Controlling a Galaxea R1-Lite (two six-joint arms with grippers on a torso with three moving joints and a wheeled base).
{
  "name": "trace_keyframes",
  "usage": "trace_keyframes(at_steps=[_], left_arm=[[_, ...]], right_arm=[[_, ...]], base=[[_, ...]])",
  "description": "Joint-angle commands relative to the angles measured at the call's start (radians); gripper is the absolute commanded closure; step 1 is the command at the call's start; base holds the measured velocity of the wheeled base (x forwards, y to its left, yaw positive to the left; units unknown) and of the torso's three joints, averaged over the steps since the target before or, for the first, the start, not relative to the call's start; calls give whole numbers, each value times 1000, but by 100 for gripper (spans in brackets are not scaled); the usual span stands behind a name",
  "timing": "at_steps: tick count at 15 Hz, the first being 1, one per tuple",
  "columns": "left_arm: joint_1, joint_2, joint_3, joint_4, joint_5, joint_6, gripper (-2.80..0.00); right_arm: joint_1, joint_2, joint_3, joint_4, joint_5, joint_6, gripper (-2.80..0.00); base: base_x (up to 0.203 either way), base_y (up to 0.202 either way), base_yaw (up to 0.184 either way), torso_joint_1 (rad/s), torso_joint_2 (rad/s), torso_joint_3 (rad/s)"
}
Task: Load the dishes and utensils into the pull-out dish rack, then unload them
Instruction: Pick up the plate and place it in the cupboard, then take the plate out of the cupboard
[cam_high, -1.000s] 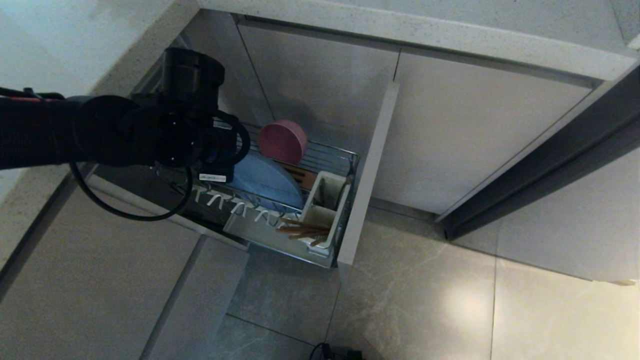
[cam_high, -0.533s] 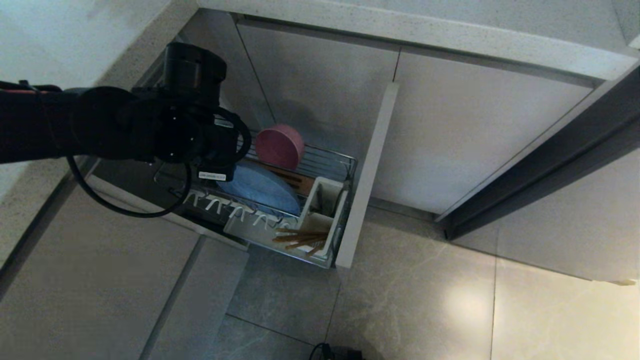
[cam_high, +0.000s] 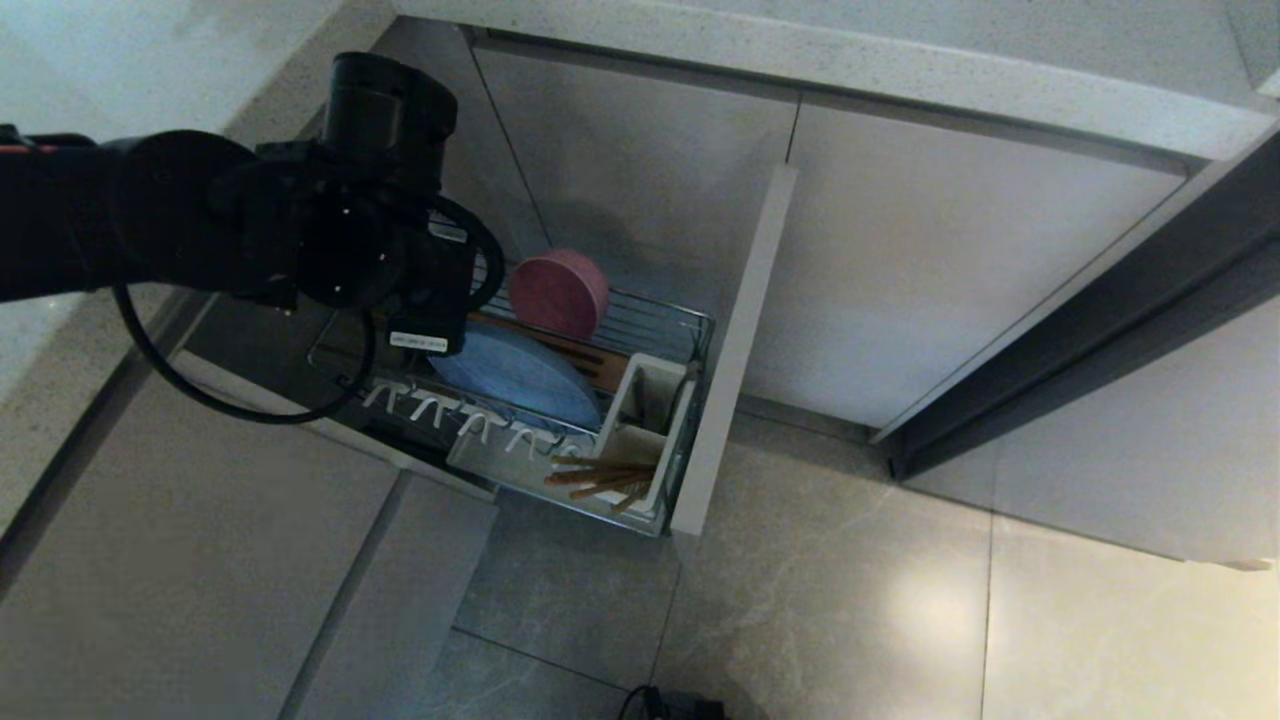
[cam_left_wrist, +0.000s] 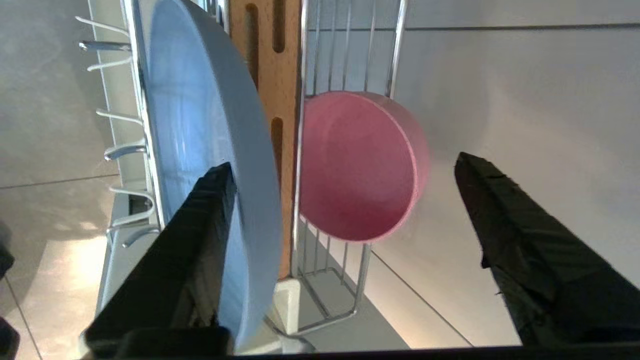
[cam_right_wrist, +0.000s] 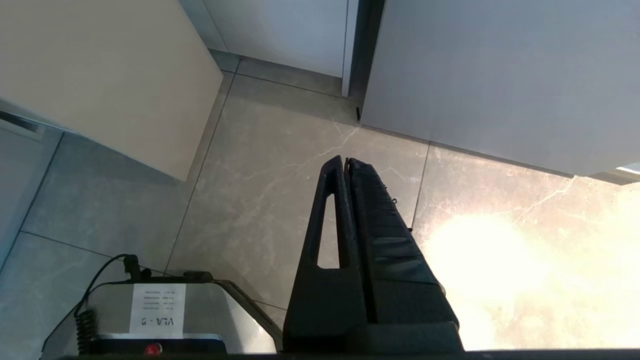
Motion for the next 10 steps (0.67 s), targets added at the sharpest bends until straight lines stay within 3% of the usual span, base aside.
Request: trace_keyframes(at_steps=[1,8,10], left_arm=[[-8,-8,-19,20,10,-8,-280],[-52,-44,-85,120,75,-8,-280],[-64,-58,-91,120,130,-8,-280]], right_arm=[[0,-1,0,0,0,6,0],[0,-1,0,0,0,7,0],[0,-1,0,0,0,7,0]], base=[[0,0,0,0,0,0],[0,0,0,0,0,0],[0,0,0,0,0,0]])
